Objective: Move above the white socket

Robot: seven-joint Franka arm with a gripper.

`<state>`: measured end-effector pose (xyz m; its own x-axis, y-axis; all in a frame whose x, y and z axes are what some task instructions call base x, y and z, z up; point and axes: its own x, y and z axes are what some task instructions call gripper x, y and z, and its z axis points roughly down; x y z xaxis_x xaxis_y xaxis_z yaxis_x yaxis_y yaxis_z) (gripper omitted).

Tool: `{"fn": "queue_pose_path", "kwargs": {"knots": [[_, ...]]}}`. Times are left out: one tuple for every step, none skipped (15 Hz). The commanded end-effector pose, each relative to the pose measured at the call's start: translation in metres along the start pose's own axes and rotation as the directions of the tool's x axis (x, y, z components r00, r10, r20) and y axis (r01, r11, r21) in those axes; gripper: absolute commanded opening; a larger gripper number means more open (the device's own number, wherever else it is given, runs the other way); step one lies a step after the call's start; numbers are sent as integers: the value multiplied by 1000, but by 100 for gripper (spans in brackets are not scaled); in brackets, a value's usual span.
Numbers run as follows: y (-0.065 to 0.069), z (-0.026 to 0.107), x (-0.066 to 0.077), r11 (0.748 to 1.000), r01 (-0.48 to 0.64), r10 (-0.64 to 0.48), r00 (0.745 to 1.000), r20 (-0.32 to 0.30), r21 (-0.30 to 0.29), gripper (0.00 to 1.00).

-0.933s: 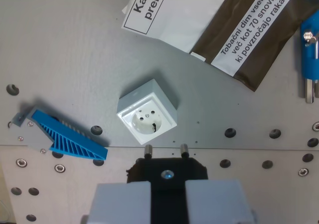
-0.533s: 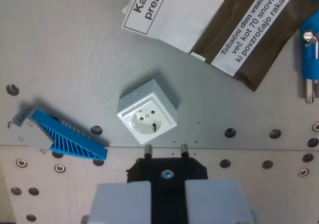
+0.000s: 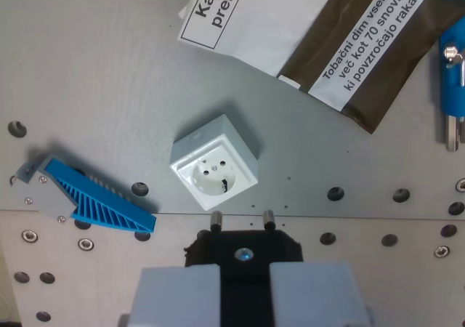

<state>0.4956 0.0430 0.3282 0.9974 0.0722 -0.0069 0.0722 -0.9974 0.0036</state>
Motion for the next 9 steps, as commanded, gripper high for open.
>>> {"fn": "queue_pose_path", "kwargs": {"knots": [[0,7,-5,998,58,-58,998,-27,0,0],[0,9,-6,998,67,-67,997,-32,0,0],[0,11,-7,997,77,-77,996,-38,-1,0],[0,14,-9,996,89,-89,995,-44,-1,0],[-1,16,-10,995,103,-103,993,-50,-2,0],[-1,19,-11,994,113,-113,992,-56,-3,0],[-1,23,-13,992,124,-124,990,-61,-4,0],[-2,27,-15,990,138,-138,988,-67,-6,0],[-2,30,-16,989,150,-150,986,-71,-8,0]]}}
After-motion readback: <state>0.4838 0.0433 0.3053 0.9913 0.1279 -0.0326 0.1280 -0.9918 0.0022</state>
